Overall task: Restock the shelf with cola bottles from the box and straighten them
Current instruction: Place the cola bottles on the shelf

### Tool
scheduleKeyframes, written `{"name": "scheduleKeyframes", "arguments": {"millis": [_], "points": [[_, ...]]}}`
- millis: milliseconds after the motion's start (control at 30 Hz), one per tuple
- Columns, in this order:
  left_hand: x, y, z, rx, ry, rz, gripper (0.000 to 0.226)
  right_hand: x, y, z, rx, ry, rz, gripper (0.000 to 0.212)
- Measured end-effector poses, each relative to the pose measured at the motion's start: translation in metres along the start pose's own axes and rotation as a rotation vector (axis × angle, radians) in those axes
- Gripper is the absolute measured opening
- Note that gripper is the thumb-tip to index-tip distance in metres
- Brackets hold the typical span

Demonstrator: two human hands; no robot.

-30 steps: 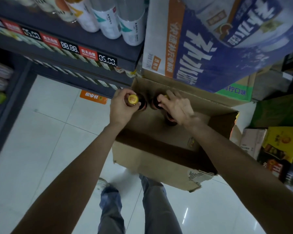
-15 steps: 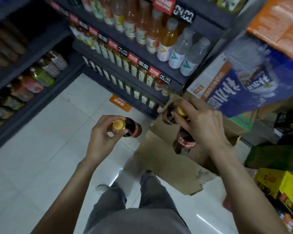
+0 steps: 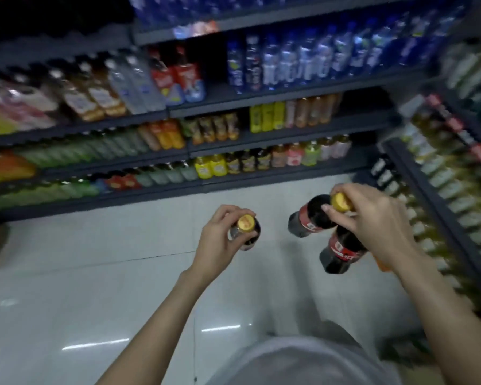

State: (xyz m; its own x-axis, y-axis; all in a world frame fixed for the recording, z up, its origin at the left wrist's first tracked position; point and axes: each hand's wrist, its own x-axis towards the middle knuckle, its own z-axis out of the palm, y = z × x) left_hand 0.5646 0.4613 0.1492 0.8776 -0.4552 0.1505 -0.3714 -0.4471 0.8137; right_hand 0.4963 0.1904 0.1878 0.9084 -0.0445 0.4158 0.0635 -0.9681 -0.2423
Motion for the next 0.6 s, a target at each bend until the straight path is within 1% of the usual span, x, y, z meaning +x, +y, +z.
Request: {"name": "scheduleKeyframes", "arguments": {"millis": [67,167,200,267,333,400,467,533,600], "points": [[0.0,-0.028,-0.054,0.003,0.109,-0.084,0.029,0.05,-0.041,0.031,0.042,-0.034,-0.104,0.028],[0.005,-0.069,-0.129,0.045,0.3,-0.212,0.029,0.123,-0.098,0.069,0.113,-0.082,-0.205,0.025],[0.007,-0.086,-0.157,0.073,0.373,-0.238,0.03,0.153,-0.121,0.085,0.133,-0.099,-0.255,0.026],[0.015,-0.104,-0.184,0.121,0.429,-0.247,0.036,0.191,-0.146,0.101,0.164,-0.136,-0.272,0.03],[0.028,-0.124,-0.218,0.143,0.528,-0.272,0.042,0.235,-0.178,0.128,0.213,-0.155,-0.355,0.031],[0.049,-0.143,-0.256,0.141,0.64,-0.275,0.038,0.284,-0.215,0.15,0.26,-0.16,-0.437,0.029],[0.071,-0.161,-0.299,0.027,0.749,-0.257,0.028,0.331,-0.249,0.168,0.308,-0.16,-0.498,0.026],[0.094,-0.174,-0.343,-0.063,0.827,-0.186,0.03,0.375,-0.279,0.186,0.335,-0.119,-0.543,0.025],[0.118,-0.182,-0.387,-0.068,0.883,-0.095,0.032,0.414,-0.306,0.2,0.348,-0.073,-0.575,0.028]]}}
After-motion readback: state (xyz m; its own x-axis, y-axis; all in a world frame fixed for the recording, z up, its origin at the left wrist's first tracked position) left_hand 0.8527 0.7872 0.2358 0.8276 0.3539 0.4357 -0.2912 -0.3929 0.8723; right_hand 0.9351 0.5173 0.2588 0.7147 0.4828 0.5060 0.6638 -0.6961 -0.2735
